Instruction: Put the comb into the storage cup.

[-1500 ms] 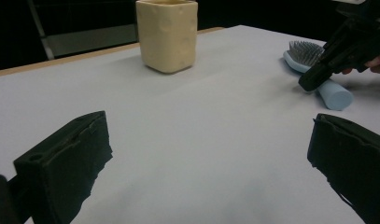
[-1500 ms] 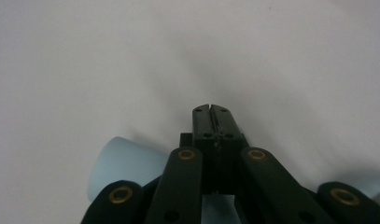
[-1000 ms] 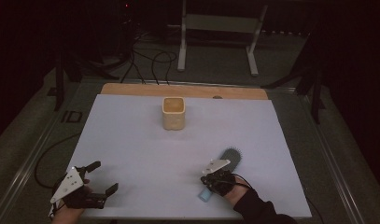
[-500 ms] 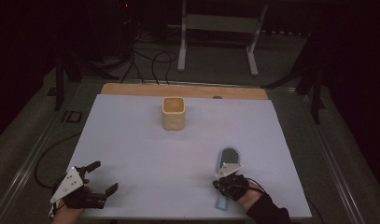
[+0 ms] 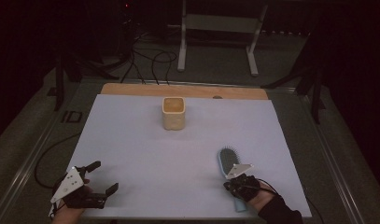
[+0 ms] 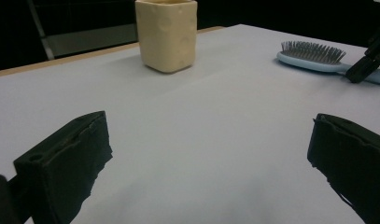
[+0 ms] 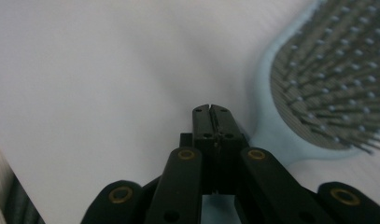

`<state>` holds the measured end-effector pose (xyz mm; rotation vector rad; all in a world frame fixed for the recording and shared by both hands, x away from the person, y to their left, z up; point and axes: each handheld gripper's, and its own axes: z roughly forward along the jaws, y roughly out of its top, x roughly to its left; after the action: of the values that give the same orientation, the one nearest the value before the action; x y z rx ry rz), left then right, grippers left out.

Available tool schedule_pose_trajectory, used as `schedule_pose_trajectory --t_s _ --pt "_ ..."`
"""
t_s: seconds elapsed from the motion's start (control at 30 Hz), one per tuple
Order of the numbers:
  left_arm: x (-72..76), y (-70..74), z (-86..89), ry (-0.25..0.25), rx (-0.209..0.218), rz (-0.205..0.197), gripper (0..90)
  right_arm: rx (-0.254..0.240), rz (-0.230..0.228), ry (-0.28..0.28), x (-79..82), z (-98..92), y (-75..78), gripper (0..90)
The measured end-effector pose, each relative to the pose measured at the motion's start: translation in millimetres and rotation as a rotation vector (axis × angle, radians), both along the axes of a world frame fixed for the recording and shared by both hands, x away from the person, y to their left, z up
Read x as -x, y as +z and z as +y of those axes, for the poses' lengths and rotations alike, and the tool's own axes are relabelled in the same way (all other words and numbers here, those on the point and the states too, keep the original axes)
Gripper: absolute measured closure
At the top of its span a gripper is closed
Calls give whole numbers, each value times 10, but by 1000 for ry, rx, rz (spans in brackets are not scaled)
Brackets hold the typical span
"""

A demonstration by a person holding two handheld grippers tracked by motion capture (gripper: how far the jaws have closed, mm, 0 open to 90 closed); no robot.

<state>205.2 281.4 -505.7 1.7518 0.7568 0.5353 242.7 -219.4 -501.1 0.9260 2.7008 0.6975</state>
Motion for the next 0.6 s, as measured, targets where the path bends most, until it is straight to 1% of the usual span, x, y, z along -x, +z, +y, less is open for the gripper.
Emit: schedule_pose_trajectory --t_s 0.07,0.37,0.43,0.53,0.57,0.6 --pt "1 0 1 0 0 -1 0 11 0 -12 -3 -48 5 899" --pt "-1 1 1 8 -4 -4 0 22 4 -70 -21 -287 35 899" --pt "1 3 0 13 -8 -6 0 33 2 -73 -26 -323 34 898" --pt "2 6 5 17 -6 -8 0 39 10 -88 -40 -362 26 898" --pt "2 6 5 18 -8 -8 0 48 4 -94 -47 -378 27 897" --pt "2 5 5 18 -6 -8 0 41 5 -95 -55 -394 27 897"
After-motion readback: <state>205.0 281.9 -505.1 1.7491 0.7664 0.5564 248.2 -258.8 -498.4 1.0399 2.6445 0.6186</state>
